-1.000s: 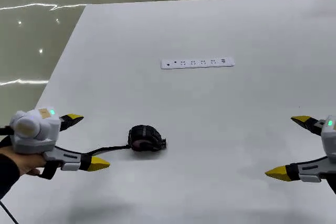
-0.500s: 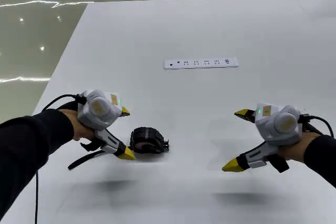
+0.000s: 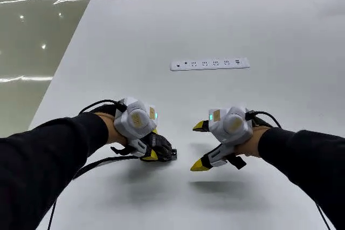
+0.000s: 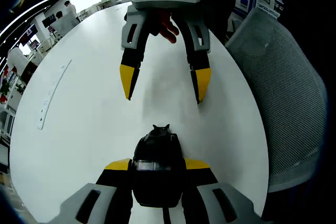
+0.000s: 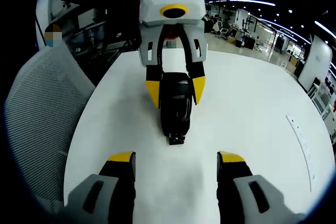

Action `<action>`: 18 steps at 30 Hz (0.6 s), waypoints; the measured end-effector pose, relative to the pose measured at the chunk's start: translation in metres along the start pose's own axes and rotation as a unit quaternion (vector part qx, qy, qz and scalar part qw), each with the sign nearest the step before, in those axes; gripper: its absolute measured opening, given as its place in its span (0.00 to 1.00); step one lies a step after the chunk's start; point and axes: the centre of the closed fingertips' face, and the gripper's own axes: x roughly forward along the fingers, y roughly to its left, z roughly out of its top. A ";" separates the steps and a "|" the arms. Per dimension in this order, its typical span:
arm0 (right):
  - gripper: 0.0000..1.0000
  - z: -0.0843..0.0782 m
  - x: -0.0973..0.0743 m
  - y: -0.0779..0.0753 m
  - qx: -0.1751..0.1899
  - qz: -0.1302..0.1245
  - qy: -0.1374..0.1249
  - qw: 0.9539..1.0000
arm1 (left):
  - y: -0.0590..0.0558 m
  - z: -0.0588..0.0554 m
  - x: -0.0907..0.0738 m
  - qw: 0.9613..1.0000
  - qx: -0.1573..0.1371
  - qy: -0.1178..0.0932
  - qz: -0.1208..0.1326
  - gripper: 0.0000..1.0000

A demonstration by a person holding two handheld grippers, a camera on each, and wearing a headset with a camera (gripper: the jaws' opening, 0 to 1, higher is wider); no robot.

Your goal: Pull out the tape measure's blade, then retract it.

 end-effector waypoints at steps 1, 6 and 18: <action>0.52 0.001 0.004 0.000 0.000 0.002 0.001 1.000 | 0.000 0.000 0.000 1.000 0.003 -0.001 0.000 0.32; 0.41 0.005 0.025 0.000 0.002 0.010 0.008 1.000 | 0.000 0.000 -0.001 1.000 0.000 0.000 0.006 0.32; 0.12 0.000 0.046 -0.001 -0.018 0.021 0.039 0.999 | -0.001 0.000 0.000 1.000 -0.004 -0.005 0.007 0.32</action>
